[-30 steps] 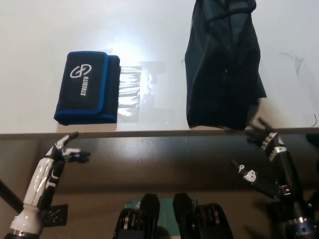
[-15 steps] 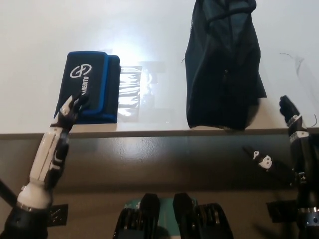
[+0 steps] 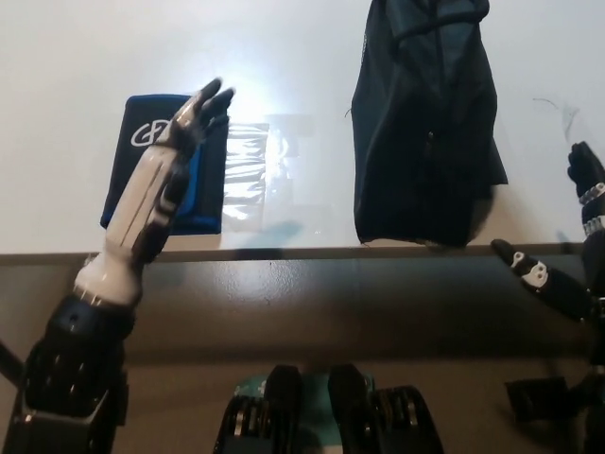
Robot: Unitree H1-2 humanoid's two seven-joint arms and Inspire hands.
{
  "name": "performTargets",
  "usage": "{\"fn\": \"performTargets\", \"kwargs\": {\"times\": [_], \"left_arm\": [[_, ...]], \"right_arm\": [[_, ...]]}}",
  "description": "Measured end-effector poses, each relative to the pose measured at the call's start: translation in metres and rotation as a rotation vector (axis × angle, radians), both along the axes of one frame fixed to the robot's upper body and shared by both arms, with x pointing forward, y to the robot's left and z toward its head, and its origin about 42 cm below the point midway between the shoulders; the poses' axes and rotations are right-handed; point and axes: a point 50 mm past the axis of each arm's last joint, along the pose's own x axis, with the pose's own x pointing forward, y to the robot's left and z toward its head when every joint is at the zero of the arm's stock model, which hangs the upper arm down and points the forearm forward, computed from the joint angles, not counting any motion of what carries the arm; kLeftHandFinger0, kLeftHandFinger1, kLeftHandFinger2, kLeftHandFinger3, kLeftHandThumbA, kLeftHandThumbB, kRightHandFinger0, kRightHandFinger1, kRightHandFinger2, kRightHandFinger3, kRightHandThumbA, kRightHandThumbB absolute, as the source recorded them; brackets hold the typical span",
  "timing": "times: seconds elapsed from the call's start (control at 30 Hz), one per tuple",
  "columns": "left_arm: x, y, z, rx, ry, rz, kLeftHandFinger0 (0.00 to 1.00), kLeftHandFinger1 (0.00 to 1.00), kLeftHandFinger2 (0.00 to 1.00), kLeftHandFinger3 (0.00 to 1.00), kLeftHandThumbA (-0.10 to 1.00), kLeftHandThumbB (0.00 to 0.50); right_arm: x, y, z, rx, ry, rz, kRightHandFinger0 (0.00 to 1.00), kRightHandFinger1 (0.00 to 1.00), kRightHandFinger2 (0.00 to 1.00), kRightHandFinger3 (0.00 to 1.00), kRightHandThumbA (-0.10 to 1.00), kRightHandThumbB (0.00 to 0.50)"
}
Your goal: Use both hands to pick up the lunch bag on the right hand side and smoothly move it near the note book on the left hand side
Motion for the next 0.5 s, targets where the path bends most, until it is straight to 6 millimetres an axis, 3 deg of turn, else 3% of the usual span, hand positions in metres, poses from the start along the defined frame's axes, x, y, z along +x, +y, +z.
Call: {"fn": "performTargets", "kwargs": {"times": [0.03, 0.13, 0.3, 0.37, 0.5], "left_arm": [[0.004, -0.002, 0.001, 0.002, 0.01, -0.002, 1.0, 1.0, 1.0, 1.0, 1.0, 0.335], [0.017, -0.007, 0.006, 0.012, 0.041, -0.011, 1.0, 1.0, 1.0, 1.0, 1.0, 0.367], [0.036, -0.015, 0.007, 0.015, 0.106, -0.021, 1.0, 1.0, 1.0, 1.0, 1.0, 0.387], [0.042, -0.019, 0.009, 0.014, 0.119, -0.024, 1.0, 1.0, 1.0, 1.0, 1.0, 0.388], [0.055, -0.026, 0.013, 0.024, 0.147, -0.034, 1.0, 1.0, 1.0, 1.0, 1.0, 0.379]], "right_arm": [[0.001, -0.001, 0.001, 0.002, -0.001, -0.001, 1.0, 1.0, 1.0, 1.0, 1.0, 0.226], [0.007, -0.007, 0.009, 0.007, -0.004, -0.009, 1.0, 1.0, 1.0, 1.0, 1.0, 0.196], [0.022, -0.014, 0.02, 0.018, -0.009, -0.014, 1.0, 1.0, 1.0, 1.0, 1.0, 0.193], [0.028, -0.015, 0.022, 0.024, -0.007, -0.013, 1.0, 1.0, 1.0, 1.0, 1.0, 0.162], [0.044, -0.014, 0.026, 0.051, 0.003, -0.001, 1.0, 1.0, 1.0, 1.0, 1.0, 0.196]]}}
